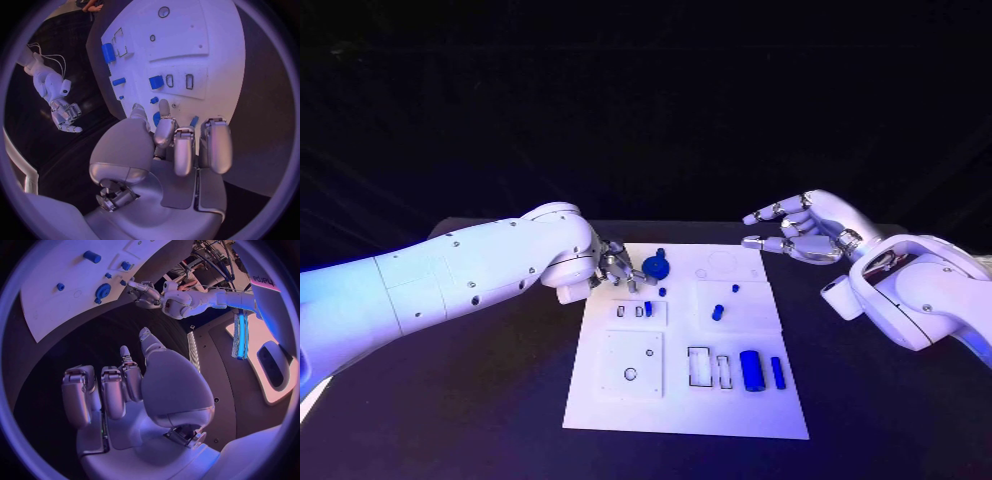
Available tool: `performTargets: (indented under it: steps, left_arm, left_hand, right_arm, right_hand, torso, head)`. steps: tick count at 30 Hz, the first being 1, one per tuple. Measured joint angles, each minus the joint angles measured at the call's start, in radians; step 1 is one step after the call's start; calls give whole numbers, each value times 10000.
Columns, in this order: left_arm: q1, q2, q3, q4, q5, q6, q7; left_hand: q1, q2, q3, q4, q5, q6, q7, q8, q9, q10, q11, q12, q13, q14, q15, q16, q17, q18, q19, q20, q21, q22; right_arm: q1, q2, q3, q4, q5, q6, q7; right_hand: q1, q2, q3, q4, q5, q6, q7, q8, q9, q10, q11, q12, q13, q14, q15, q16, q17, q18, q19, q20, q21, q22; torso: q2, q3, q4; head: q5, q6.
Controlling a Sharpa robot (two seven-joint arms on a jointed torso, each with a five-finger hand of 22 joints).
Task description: Assemble the parts on the task board
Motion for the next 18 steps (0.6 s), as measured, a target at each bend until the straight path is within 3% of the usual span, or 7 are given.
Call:
performTargets:
  steps: [10,18]
  left_arm:
    - [-3,515,-164,-502,-292,441,-155]
    - [-6,647,-201,-583,-374,701,-188]
  left_hand:
    - [-40,-40,-56,1,0,-21,-21,0,49,0,0,0,-13,0,1,0,-1,1,0,0,0,12]
    - [-124,34,-108,-1,0,-71,-1,50,113,0,0,0,-22,-35,-34,0,-1,0,-1,0,4,24]
  right_arm:
    - [-9,63,-4,-114,2,-10,-32]
    - [-24,145,-8,-205,-22,-18,-35]
  right_hand:
    - [25,26,-110,27,233,0,0,0,10,0,0,0,0,0,0,0,-1,1,0,0,0,-1]
    - [25,25,-110,27,232,0,0,0,10,0,0,0,0,0,0,0,-2,0,0,0,0,-2]
  torso:
    - [39,-17,-37]
    - [46,-17,-41]
  head:
    - [-17,-54]
    - [-35,-87]
